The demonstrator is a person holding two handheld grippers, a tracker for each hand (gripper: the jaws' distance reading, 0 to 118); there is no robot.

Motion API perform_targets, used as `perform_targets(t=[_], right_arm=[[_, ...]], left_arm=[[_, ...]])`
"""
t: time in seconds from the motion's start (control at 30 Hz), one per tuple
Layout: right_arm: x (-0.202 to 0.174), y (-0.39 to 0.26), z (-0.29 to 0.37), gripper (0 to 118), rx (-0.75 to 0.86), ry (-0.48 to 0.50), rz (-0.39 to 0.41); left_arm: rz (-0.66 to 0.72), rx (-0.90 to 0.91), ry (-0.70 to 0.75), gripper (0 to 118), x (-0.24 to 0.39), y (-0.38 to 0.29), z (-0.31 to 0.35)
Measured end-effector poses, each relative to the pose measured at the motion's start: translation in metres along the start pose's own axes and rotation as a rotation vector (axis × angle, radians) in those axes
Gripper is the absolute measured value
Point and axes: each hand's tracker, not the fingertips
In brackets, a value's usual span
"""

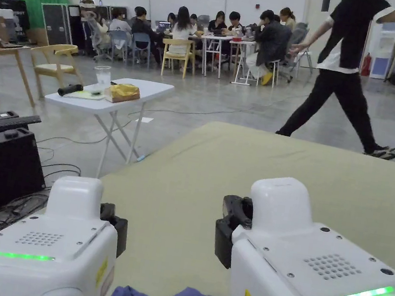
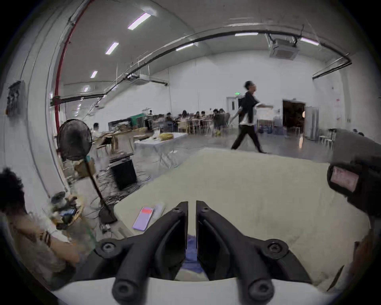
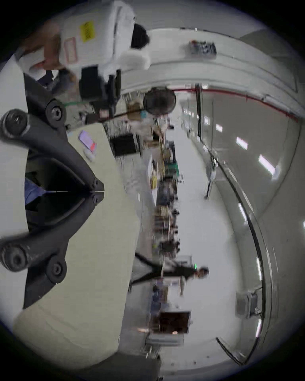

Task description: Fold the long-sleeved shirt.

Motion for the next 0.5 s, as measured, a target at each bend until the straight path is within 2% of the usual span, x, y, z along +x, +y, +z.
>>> perform_targets(t=[0.13, 0.23, 0.3, 0.43, 0.5], right_arm=[[0.004, -0.010, -0.005, 0, -0.026, -0.029, 0.048], [0.020, -0.018, -0.008, 0, -0.069, -0.082, 0.052], [0.031, -0.025, -0.009, 0, -0.094, -0.119, 0.041], [0.050, -0.034, -0.017, 0, -0.131, -0.170, -0.005], [0.055, -0.037, -0.024, 0, -0.141, -0.176, -0.017]], left_arm=[[-0.033, -0.004, -0.024, 2, 0.004, -0.021, -0.014], [-0.039, -0.012, -0.087, 2, 0.010, -0.033, -0.030], [-0.017, -0.078, -0.154, 2, 0.012, -0.041, -0.046], [-0.037, -0.185, -0.149, 2, 0.017, -0.061, -0.076], [0.018, -0.210, -0.185, 2, 0.014, -0.073, -0.091]])
